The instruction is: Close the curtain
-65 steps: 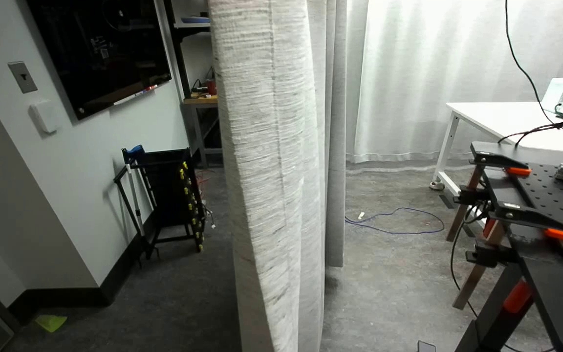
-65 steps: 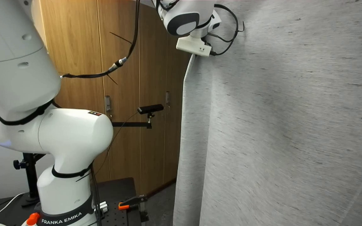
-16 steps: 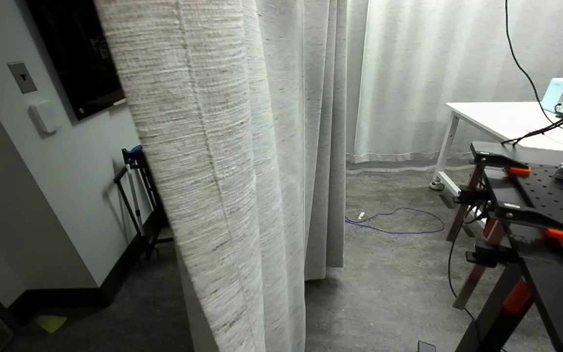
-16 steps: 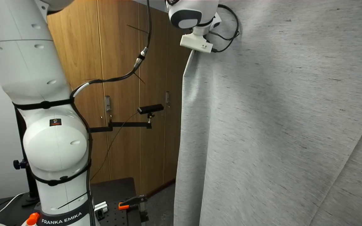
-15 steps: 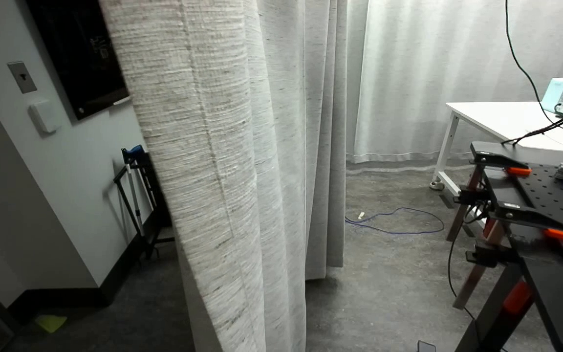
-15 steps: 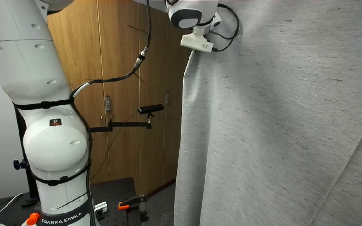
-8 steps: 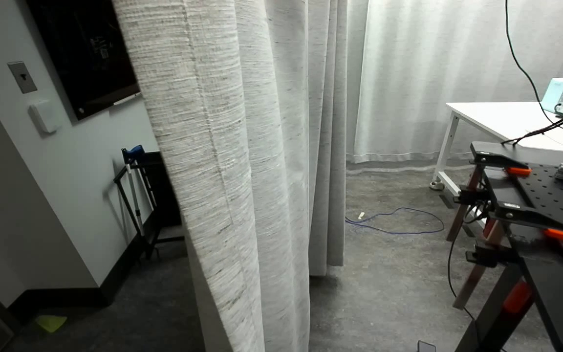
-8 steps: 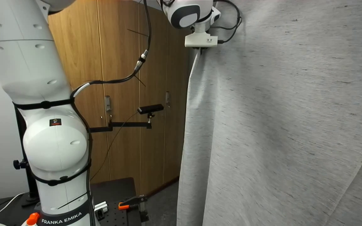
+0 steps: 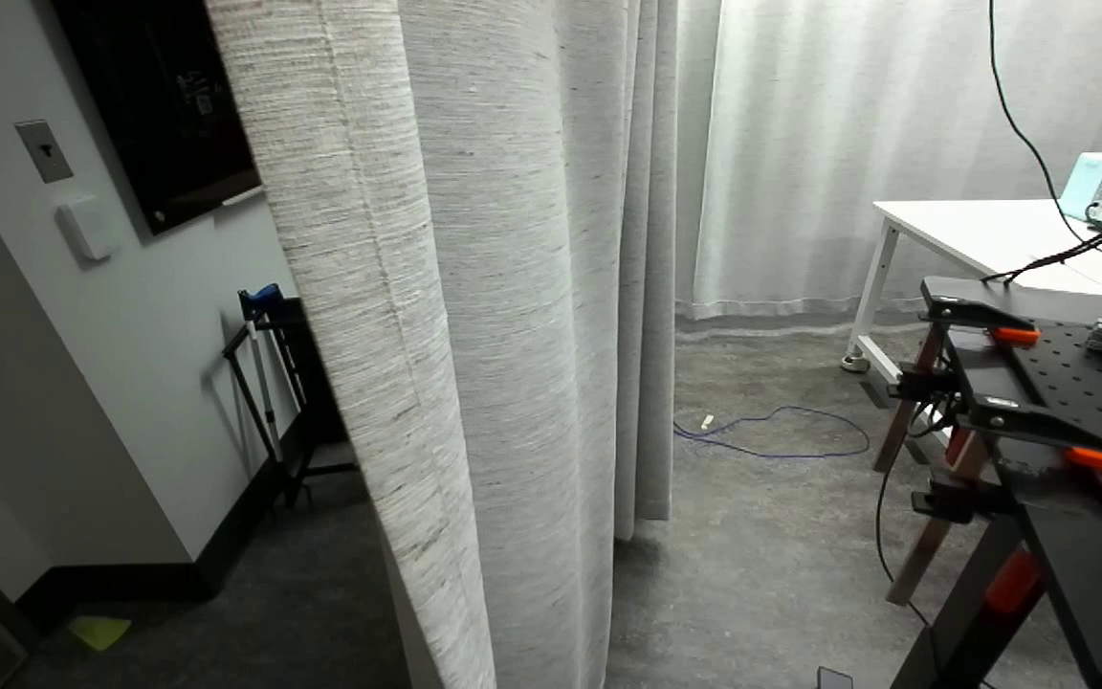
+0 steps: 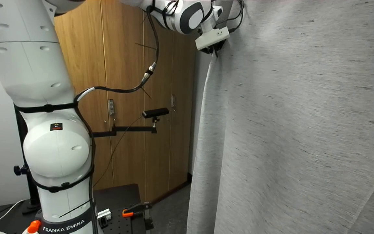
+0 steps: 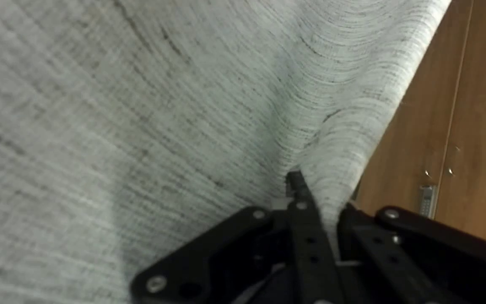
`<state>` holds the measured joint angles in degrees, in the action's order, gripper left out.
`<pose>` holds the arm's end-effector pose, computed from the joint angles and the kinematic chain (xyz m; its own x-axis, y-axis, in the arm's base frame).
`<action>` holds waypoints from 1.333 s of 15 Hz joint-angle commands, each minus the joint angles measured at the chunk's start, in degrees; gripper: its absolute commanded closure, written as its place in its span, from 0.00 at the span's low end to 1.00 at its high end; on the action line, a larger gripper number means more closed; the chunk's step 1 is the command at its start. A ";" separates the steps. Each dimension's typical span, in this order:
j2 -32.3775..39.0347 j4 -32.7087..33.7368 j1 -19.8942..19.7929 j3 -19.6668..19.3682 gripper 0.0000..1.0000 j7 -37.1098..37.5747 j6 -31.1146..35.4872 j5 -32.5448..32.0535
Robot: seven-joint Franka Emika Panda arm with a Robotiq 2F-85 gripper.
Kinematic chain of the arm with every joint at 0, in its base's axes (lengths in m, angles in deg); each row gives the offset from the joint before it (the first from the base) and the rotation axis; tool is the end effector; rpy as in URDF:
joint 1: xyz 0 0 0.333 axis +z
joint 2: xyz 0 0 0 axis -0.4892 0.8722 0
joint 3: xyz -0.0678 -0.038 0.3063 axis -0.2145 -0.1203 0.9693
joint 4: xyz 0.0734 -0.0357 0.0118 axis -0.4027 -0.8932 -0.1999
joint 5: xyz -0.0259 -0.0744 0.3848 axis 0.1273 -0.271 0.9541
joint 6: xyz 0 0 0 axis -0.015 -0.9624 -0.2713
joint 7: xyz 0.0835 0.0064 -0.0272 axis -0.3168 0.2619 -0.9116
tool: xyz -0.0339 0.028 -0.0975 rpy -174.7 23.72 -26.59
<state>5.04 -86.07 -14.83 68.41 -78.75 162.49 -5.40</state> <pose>0.4928 0.2719 0.6855 0.1022 0.7095 0.6973 0.7576 -0.5098 0.4077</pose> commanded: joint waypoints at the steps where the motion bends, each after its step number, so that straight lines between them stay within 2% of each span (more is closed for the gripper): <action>1: 1.86 -3.67 0.54 1.80 0.99 10.32 -2.06 -11.96; 4: 1.90 -3.43 1.63 1.50 0.99 15.51 -3.13 -15.21; 9: 1.97 -3.45 3.20 1.07 0.99 17.78 -2.53 -13.49; 14: 2.49 -3.91 5.47 0.94 0.99 11.42 2.59 -2.12; 20: 2.68 -3.71 6.43 0.74 0.99 6.32 3.30 8.64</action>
<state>4.89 -86.96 -11.50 68.49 -69.07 166.90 -2.13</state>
